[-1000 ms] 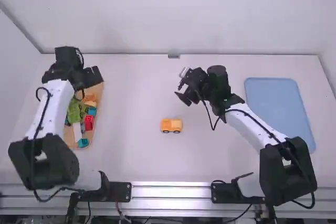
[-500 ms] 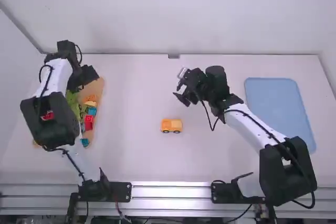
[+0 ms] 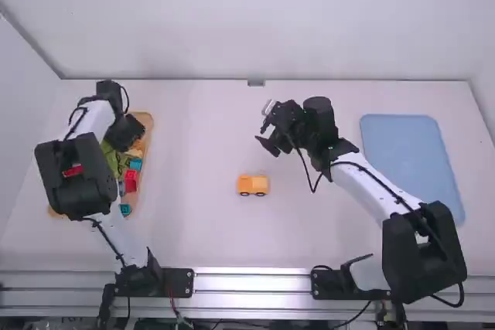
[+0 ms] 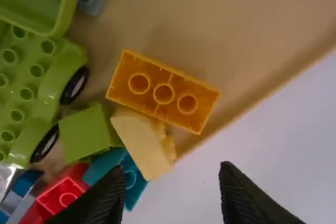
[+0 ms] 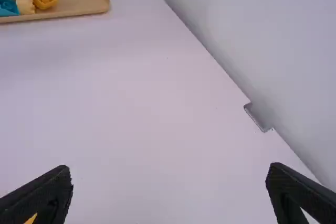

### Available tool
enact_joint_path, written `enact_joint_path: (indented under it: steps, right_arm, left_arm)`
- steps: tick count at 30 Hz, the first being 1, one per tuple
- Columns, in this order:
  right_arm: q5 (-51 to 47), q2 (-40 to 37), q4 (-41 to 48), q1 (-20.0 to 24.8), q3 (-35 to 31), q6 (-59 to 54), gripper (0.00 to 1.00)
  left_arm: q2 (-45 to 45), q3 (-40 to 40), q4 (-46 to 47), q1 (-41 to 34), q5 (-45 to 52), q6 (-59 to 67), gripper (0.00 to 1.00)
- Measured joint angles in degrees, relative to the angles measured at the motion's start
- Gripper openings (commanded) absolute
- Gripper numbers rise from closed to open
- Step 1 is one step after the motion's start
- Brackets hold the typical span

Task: Assemble lego blocks to make yellow taxi

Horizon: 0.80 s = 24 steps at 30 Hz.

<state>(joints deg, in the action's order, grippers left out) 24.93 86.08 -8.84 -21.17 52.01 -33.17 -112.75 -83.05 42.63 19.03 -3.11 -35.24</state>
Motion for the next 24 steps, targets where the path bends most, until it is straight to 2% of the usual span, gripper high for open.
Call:
enact_joint_path:
  steps: [12, 15, 24]
  right_arm:
    - [0.0, 0.0, 0.1, 0.0, 0.0, 0.0, 0.99]
    - [0.0, 0.0, 0.1, 0.0, 0.0, 0.2, 0.99]
    - [0.0, 0.0, 0.1, 0.0, 0.0, 1.4, 0.99]
  left_arm:
    - [0.0, 6.1, -5.2, 0.0, -0.2, -3.2, 0.34]
    - [0.0, 7.6, -7.1, 0.0, -0.2, -3.9, 0.29]
    - [0.0, 10.8, -12.3, 0.0, -0.2, -4.0, 0.31]
